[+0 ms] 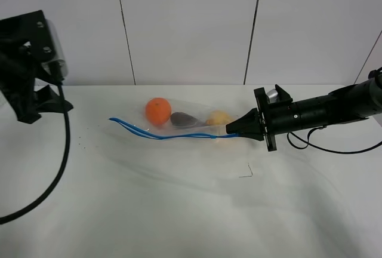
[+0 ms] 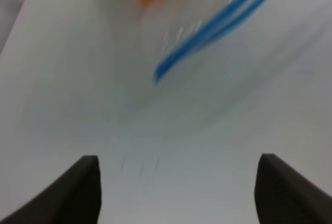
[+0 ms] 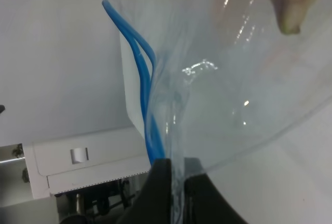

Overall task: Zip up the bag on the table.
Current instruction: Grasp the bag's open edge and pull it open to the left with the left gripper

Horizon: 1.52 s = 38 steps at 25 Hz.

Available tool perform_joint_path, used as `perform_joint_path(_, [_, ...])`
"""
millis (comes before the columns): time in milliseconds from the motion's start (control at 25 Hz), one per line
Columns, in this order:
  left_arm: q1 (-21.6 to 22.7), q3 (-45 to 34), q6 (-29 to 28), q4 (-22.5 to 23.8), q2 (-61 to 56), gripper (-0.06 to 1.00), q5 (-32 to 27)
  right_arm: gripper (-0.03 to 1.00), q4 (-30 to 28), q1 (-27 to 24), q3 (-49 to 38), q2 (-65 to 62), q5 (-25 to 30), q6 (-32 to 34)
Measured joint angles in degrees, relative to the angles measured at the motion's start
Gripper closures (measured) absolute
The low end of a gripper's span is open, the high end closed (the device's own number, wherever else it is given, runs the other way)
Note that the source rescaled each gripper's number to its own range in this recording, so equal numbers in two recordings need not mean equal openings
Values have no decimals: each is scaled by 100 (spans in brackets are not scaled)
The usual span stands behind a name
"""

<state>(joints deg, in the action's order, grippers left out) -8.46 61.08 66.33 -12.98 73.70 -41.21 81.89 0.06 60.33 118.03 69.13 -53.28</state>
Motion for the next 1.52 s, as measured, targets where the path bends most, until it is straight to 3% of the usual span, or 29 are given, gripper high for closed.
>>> perform_joint_path(440, [-2012,0,-224,-70,883,7,1785,97,4,0,0,0,0,342])
perform_joint_path(720, [-2934,-5,-324,-70,1561,7,2725,97,96,0,0,0,11,706])
perform_joint_path(1080, [-3577,-10,-390,-82,2162,7,3859,97,457,0,0,0,11,732])
perform_joint_path(1280, [-3877,-243,-395,-91,2573,7,5149,97,488,0,0,0,11,748])
perform_joint_path(1520, [-3891,-547,-395,-222,2981,8,6412,97,488,0,0,0,11,796])
